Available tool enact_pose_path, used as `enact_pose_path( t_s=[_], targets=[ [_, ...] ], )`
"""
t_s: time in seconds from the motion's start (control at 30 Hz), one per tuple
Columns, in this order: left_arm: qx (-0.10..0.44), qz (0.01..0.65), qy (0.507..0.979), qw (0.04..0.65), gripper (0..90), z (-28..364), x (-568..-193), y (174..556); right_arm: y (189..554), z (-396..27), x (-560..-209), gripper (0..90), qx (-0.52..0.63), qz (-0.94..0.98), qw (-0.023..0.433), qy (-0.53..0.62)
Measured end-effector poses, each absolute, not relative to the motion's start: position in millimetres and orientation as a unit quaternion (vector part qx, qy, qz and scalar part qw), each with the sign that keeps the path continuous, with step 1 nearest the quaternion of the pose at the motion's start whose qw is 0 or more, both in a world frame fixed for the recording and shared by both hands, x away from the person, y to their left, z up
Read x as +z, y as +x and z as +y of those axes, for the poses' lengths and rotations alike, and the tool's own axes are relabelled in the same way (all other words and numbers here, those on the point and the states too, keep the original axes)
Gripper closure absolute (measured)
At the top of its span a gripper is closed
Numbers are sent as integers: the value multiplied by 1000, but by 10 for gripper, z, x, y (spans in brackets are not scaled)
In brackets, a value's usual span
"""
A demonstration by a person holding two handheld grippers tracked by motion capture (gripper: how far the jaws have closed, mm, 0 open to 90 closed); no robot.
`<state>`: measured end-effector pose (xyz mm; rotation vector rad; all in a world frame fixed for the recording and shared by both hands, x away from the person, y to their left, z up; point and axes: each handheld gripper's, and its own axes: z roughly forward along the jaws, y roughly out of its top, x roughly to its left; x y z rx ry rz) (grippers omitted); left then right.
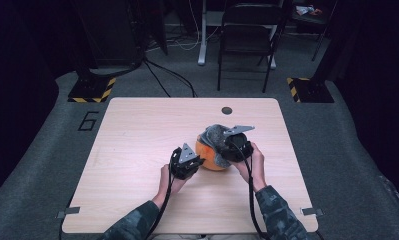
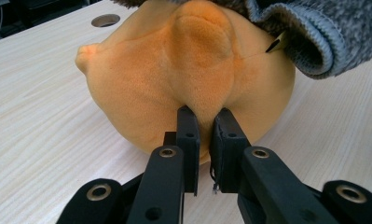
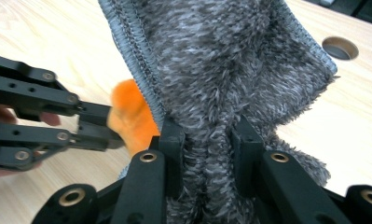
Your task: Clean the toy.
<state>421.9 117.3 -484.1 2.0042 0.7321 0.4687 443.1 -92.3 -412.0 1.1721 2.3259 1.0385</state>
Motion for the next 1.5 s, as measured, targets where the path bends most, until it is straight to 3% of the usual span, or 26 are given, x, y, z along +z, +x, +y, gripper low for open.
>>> enact_pose_path(
  t_s=[0.63,1.03,1.2,1.5],
  targets=[
    [189,297,814,462,814,1196,-4859,4238,4581,-1168,-4235,704,329,816,161,447],
    [190,298,811,466,813,1200,-4869,4242,4777,-1414,-4616,705,270,808,150,502],
    [187,297,810,469,812,1201,-4870,4241,4832,-1468,-4751,705,256,808,125,516],
    [188,293,811,470,811,1203,-4866,4244,4762,-1488,-4445,706,292,797,150,506]
  ],
)
